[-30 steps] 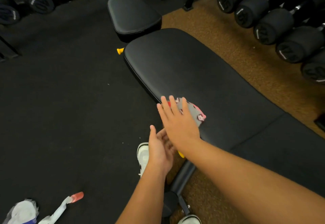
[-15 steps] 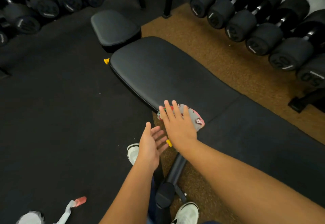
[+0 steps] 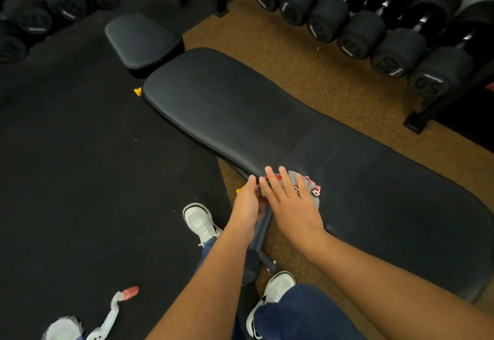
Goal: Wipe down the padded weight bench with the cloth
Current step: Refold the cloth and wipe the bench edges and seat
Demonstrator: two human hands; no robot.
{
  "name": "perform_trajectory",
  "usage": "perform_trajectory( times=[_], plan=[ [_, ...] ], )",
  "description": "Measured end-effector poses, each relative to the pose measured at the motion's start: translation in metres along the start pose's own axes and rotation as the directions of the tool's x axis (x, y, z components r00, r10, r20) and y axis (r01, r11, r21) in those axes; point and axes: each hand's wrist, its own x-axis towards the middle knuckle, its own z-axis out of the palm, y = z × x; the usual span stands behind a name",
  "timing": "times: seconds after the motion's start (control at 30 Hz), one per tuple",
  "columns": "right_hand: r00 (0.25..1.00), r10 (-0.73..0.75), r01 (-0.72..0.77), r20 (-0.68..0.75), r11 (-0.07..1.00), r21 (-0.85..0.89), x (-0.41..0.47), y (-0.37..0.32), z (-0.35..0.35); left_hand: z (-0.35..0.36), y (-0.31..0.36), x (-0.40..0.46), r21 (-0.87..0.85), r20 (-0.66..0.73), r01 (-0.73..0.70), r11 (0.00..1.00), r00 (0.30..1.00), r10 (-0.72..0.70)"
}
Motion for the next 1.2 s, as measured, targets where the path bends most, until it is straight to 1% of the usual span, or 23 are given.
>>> perform_trajectory(
  times=[0.1,0.2,0.27,0.37,0.43,0.5,0.6,0.7,0.77,0.83,0.9,1.03,1.1,1.2],
  plan=[
    [1.0,0.02,-0.02,-0.009,1.0,0.009,0.014,-0.002,-0.004,0.009,-0.003,-0.007,0.036,0.014,-0.059,0.998,0.998,0.059],
    [0.999,0.032,-0.031,-0.034,0.999,0.017,0.004,-0.002,0.0,0.014,-0.006,-0.011,0.099,0.001,-0.097,0.99,0.995,0.098],
    [0.998,0.031,-0.031,-0.05,0.999,0.01,-0.016,0.003,0.003,0.018,-0.009,-0.015,0.134,-0.019,-0.088,0.987,0.996,0.092],
    [0.998,0.048,-0.048,-0.041,0.999,-0.003,-0.056,0.015,0.005,0.029,-0.016,-0.022,0.15,-0.046,-0.026,0.988,0.998,0.033],
    [0.998,0.059,-0.059,0.005,0.998,0.016,-0.083,0.024,0.004,0.037,-0.021,-0.031,0.165,-0.031,-0.008,0.986,0.999,0.013],
    [0.999,0.044,-0.044,0.003,0.999,-0.001,-0.093,0.031,0.001,0.044,-0.024,-0.038,0.163,-0.005,-0.004,0.987,1.0,0.005],
    [0.999,0.03,-0.031,-0.014,0.999,-0.037,-0.071,0.028,0.004,0.046,-0.023,-0.045,0.16,0.004,-0.025,0.987,1.0,0.024],
    [0.999,0.03,-0.032,-0.027,0.997,-0.066,-0.045,0.018,0.005,0.044,-0.027,-0.043,0.227,0.034,-0.076,0.971,0.997,0.07],
    [0.997,0.031,-0.035,-0.064,0.997,-0.062,-0.045,0.019,0.006,0.043,-0.029,-0.044,0.278,0.009,-0.078,0.957,0.997,0.078],
    [0.998,-0.005,0.001,-0.07,0.999,-0.053,-0.064,0.028,0.006,0.043,-0.031,-0.044,0.305,-0.005,-0.068,0.95,0.997,0.073],
    [0.996,-0.044,0.04,-0.076,0.998,-0.054,-0.093,0.04,0.012,0.047,-0.034,-0.046,0.301,-0.016,-0.049,0.952,0.998,0.057],
    [0.996,-0.069,0.068,-0.063,0.997,-0.029,-0.135,0.058,0.02,0.057,-0.045,-0.053,0.295,-0.031,0.006,0.955,1.0,0.003],
    [0.995,-0.09,0.088,-0.048,0.995,-0.034,-0.13,0.057,0.015,0.06,-0.05,-0.058,0.277,-0.028,0.01,0.961,1.0,-0.002],
    [0.993,-0.085,0.08,-0.078,0.995,-0.059,-0.109,0.046,0.009,0.062,-0.06,-0.065,0.279,-0.004,-0.042,0.959,0.999,0.045]
  ],
)
